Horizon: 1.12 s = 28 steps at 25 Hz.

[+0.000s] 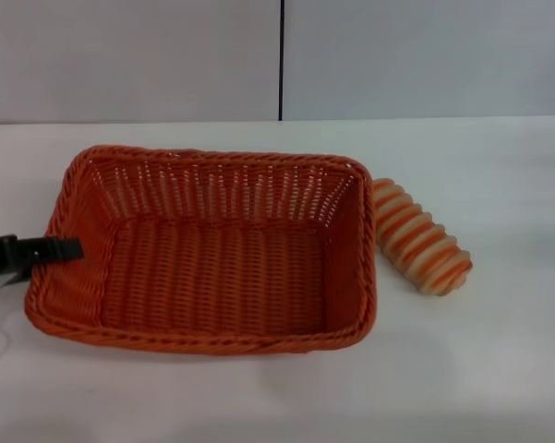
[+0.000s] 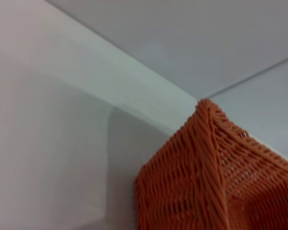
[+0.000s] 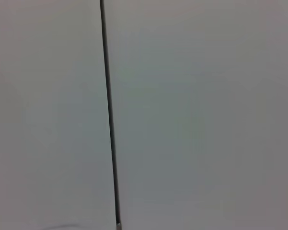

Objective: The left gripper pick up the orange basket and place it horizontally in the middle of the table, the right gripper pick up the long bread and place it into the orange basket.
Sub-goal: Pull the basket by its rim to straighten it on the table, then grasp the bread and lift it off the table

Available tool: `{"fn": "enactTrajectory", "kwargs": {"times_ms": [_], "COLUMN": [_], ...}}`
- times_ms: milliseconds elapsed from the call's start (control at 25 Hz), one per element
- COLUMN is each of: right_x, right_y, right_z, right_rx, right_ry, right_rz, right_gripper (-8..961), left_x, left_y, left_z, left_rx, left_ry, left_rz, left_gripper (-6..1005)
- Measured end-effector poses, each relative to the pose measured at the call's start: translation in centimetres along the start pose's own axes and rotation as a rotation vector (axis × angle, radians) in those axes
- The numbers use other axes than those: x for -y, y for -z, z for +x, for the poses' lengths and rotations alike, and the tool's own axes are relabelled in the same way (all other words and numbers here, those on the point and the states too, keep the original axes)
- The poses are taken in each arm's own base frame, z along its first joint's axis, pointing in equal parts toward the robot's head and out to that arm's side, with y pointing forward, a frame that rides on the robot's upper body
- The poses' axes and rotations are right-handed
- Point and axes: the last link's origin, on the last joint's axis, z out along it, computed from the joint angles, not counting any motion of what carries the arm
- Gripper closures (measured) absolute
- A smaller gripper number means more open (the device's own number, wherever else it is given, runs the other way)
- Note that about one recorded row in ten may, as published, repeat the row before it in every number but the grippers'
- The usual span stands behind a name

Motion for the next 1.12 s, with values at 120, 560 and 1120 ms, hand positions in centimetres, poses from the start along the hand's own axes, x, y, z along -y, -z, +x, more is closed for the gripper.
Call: {"fn": "enactTrajectory", "kwargs": {"times_ms": [120,560,1120], "right_x": [0.0,-0.5,-1.8], "right_y": [-0.1,-1.1,-1.3], "right_z": [-0.1,-0.7,-1.8], "right_rx": [0.003,0.006,-0.137], "right_ry": [0.002,0.016,-0.201], "right_rz": [0.001,-0.013,-0.395], "right_gripper": [361,355,348], "left_x": [-0.2,-0.5,1.5], "left_y": [0.4,2.2,4.7], "left_z": [-0.1,0.3,4.5], "left_rx": [0.019,0.005,-0.558], "left_ry": [-0.008,-0.041,-0.372], "left_rz": [-0.002,-0.014,-0.147], "left_gripper": [659,282,286]}}
